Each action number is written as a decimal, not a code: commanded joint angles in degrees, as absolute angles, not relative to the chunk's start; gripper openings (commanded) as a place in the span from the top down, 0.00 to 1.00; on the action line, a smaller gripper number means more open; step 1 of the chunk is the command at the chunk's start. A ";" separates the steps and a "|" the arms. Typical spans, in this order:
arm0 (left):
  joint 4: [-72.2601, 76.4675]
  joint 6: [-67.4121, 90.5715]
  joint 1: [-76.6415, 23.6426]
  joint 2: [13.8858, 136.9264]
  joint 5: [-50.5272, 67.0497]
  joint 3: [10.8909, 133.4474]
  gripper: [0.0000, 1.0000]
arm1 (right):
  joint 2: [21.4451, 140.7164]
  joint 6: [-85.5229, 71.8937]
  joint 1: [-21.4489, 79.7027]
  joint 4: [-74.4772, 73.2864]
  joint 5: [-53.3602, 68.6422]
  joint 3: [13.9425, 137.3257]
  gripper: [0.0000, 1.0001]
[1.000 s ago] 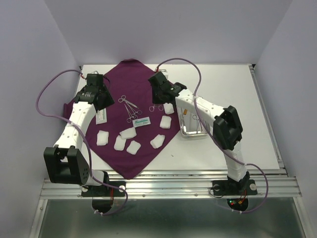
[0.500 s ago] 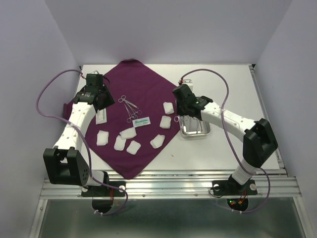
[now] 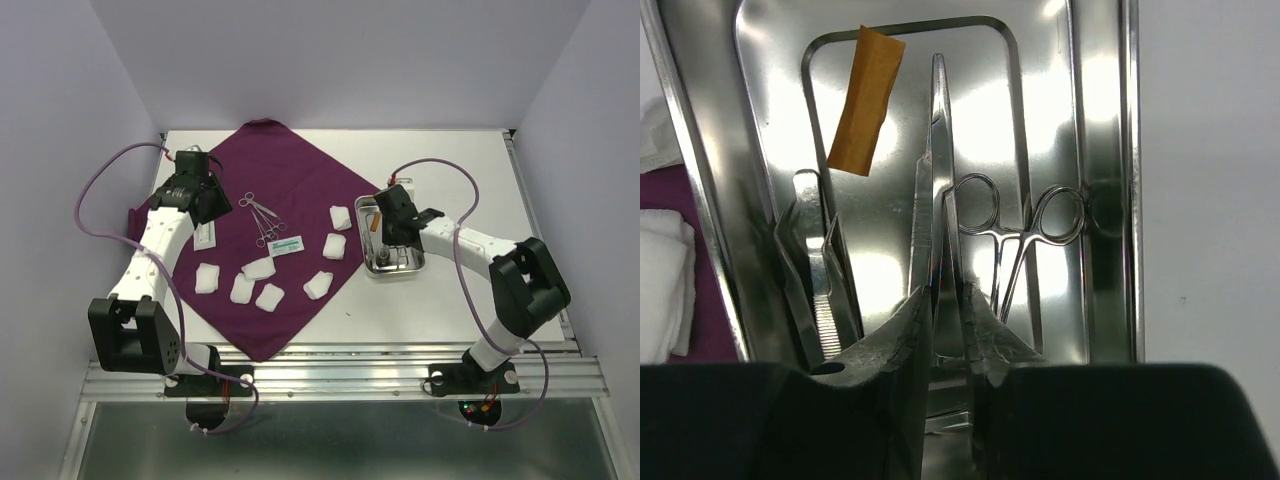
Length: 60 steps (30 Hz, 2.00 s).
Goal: Prepare the surgical pack
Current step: Place the medical item in the container, then pick up the medical item from the surgical kit.
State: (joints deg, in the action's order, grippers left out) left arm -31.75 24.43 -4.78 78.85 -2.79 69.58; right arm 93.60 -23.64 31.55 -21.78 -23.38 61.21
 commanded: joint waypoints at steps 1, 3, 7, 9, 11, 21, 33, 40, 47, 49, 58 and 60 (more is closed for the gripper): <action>-31.20 23.73 -5.01 76.55 -2.72 68.20 0.57 | 95.80 -22.85 31.82 -16.44 -23.99 60.12 0.77; -31.29 23.55 -5.01 76.55 -2.72 68.20 0.57 | 96.41 -22.85 31.82 -16.52 -24.08 60.20 0.59; -31.46 23.29 -5.10 76.64 -2.81 68.29 0.57 | 95.28 -21.80 31.82 -17.66 -23.47 62.13 0.46; -31.55 23.12 -5.10 76.73 -2.90 68.38 0.57 | 94.57 -20.22 33.47 -18.72 -24.95 64.33 0.46; -32.60 22.77 -5.10 76.99 -3.51 68.99 0.57 | 94.57 -18.73 35.14 -20.03 -27.23 66.26 0.44; -36.74 22.50 -4.92 75.94 -7.65 73.04 0.57 | 101.94 -6.97 47.79 -17.67 -27.00 79.62 0.41; -36.83 23.12 -4.92 75.67 -7.56 72.16 0.57 | 118.20 9.49 56.87 -16.00 -22.69 93.07 0.19; -36.74 23.12 -4.92 75.94 -7.21 72.25 0.57 | 123.57 11.60 56.87 -17.14 -17.85 99.22 0.13; -37.00 23.12 -4.83 75.59 -7.56 72.16 0.57 | 128.40 11.34 55.64 -19.25 -11.08 103.00 0.05; -36.91 23.29 -4.75 75.59 -7.47 71.98 0.57 | 129.02 10.81 55.03 -19.34 -10.02 103.97 0.03; -36.83 23.38 -4.13 75.94 -6.42 72.07 0.57 | 131.84 9.23 52.57 -20.04 -6.42 105.91 0.10; -36.39 23.55 -4.13 75.94 -5.89 71.98 0.57 | 132.27 8.62 51.86 -20.13 -4.84 105.73 0.20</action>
